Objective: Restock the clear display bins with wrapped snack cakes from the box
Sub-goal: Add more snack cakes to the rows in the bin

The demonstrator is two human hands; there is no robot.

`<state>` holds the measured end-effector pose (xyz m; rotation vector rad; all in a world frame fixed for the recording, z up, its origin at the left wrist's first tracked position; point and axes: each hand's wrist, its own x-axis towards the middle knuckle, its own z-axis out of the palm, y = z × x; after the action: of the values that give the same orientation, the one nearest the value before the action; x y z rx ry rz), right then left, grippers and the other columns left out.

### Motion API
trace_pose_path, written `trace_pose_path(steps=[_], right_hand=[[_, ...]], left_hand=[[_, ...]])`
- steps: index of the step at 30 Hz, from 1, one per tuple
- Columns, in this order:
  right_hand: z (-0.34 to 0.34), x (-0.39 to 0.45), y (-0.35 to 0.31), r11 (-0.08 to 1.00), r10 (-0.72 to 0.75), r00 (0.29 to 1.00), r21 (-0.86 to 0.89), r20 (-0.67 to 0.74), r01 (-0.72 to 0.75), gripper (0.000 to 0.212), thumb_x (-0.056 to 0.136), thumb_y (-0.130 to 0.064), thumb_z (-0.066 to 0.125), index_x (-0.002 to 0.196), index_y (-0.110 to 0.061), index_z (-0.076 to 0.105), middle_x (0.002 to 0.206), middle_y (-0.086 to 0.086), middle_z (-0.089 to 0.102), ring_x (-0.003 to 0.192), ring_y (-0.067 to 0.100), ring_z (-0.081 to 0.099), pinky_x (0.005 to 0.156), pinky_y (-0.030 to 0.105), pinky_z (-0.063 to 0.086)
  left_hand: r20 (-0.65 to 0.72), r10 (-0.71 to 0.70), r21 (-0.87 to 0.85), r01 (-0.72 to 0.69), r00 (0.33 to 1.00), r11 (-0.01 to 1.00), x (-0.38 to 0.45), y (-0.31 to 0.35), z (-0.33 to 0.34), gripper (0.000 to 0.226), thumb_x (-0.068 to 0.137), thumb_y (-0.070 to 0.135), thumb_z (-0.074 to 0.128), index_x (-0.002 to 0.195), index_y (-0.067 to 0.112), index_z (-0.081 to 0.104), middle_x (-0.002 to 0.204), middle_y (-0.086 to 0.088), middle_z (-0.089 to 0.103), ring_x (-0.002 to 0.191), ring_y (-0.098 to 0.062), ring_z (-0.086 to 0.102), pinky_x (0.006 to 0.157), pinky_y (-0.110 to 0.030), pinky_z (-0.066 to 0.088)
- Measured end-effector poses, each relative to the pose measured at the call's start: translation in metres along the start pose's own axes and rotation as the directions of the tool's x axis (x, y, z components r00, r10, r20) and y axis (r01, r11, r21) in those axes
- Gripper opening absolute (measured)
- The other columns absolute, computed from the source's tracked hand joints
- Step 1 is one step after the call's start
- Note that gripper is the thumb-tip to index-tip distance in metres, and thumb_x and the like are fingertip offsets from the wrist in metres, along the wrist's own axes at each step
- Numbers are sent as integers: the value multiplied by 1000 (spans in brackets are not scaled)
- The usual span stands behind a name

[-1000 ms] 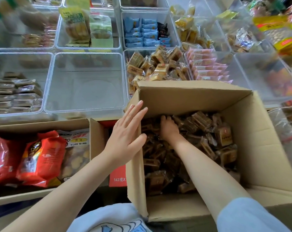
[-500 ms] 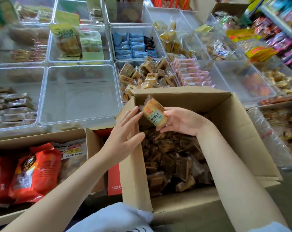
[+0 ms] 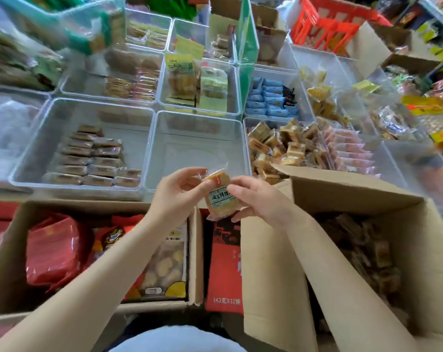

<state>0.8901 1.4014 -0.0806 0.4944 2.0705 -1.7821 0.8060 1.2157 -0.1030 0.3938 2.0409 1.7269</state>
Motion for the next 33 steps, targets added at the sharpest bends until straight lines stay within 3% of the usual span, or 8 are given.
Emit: trace_pose_path(steps=[2,5,7,9,12,20,27,33], right_hand=[[20,28,-1,986,-27,997,-165,-77,14,27,97,-25,65,123,-19,60,110,1,72,94,19,72,81,41,61],[40,76,0,887,-138,963,-462,-232,15,23,89,-25,72,110,-25,60,104,-8,66,91,14,66,80,33,55],[46,112,2,774,-235,919,-633,-318,-21,27,88,-25,72,112,-21,59,105,-4,63,92,18,61,76,31,45],[51,149,8,673,-248,910,-735,-332,-85,27,91,-27,68,114,-20,56,107,0,61,92,22,58,73,33,41],[64,198,22,574,-129,941,-797,-314,-188,26,92,-23,61,117,-20,54,113,5,58,98,29,58,73,34,42],[101,268,49,527,146,955,-797,-258,-296,26,90,-22,67,115,-21,61,117,7,64,104,30,62,77,31,46],[101,279,56,539,252,943,-778,-216,-322,36,100,-31,53,133,-18,62,131,9,62,117,28,58,85,30,44],[93,262,49,600,272,945,-735,-183,-315,47,101,-33,49,147,-23,47,152,9,43,135,29,45,108,36,38]], left_hand=[[-13,62,155,-59,998,986,10,-18,-24,34,90,25,75,123,20,68,94,11,71,83,2,66,76,-17,53],[-21,89,452,-70,996,889,26,-59,-58,53,96,36,64,145,20,51,134,0,59,124,-13,54,103,-31,45],[28,76,700,-74,997,710,34,-93,-81,64,99,41,57,155,19,35,160,-6,34,148,-23,29,119,-41,26],[140,30,867,-137,990,478,38,-125,-99,70,99,45,53,160,24,24,168,-6,14,155,-27,9,124,-46,12],[250,-29,913,-226,968,339,41,-152,-111,74,96,50,50,160,35,16,170,-6,3,156,-30,3,125,-52,4],[288,36,892,-282,957,353,43,-174,-113,81,91,47,53,161,36,13,168,-8,-10,155,-29,-14,123,-53,-9],[222,40,876,-217,974,432,49,-167,-107,59,96,47,50,152,37,35,170,-7,5,155,-33,8,122,-55,2],[291,-52,891,-251,955,377,51,-159,-114,72,97,44,50,158,41,12,168,-5,-16,156,-29,-8,123,-52,-7]])
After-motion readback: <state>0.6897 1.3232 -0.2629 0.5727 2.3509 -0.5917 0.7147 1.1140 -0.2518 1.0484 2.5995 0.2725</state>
